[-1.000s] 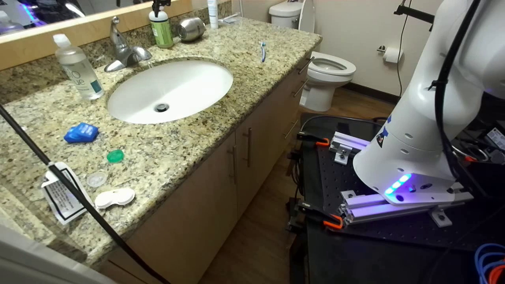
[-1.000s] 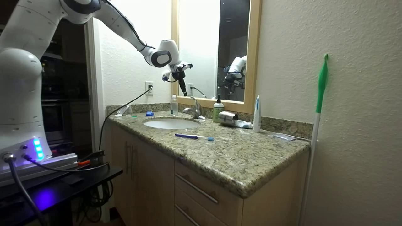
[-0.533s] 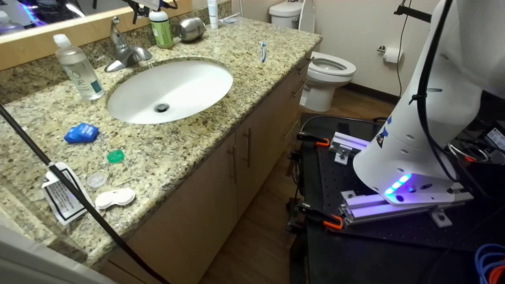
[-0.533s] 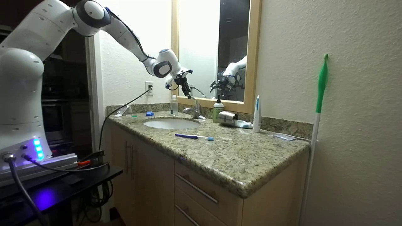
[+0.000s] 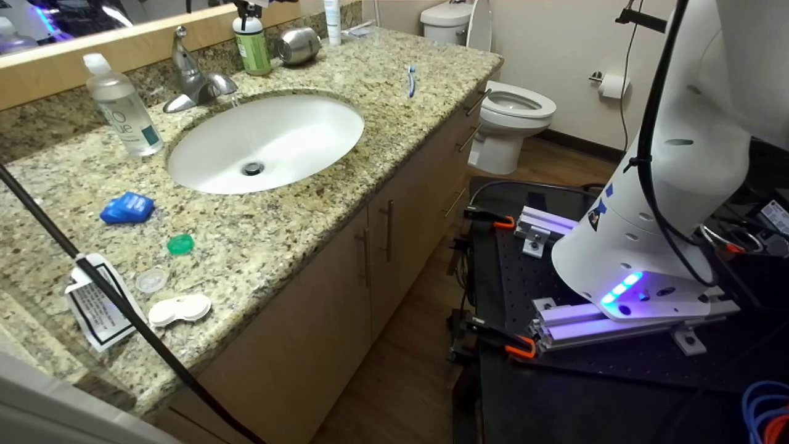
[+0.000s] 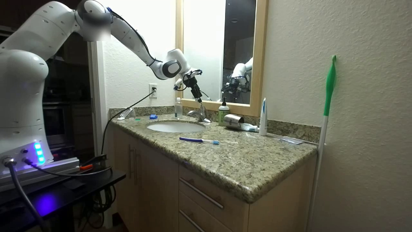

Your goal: Open the faucet, take the toothbrush and put it on the table, pick it and put it back in the cup, then close the faucet

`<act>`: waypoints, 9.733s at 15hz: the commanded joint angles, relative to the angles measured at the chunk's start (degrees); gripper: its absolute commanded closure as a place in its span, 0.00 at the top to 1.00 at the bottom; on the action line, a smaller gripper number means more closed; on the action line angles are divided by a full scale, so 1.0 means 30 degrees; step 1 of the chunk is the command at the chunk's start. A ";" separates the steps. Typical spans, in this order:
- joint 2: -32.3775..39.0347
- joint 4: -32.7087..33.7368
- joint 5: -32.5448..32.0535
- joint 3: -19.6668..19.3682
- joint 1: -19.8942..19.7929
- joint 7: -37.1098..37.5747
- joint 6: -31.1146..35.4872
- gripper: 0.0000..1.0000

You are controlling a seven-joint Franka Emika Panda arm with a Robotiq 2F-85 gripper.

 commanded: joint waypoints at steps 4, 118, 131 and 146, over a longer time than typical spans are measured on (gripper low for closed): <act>-0.0204 -0.0157 0.0523 0.2517 -0.1491 -0.1057 -0.0929 1.00; 0.4619 1.1085 -0.3507 0.2474 -0.3127 0.2402 -2.1368 1.00; 0.2942 1.0372 -0.2988 0.2450 -0.2608 0.2056 -1.7486 1.00; 0.4096 1.0605 -0.2804 0.2603 -0.2599 0.2149 -1.6542 1.00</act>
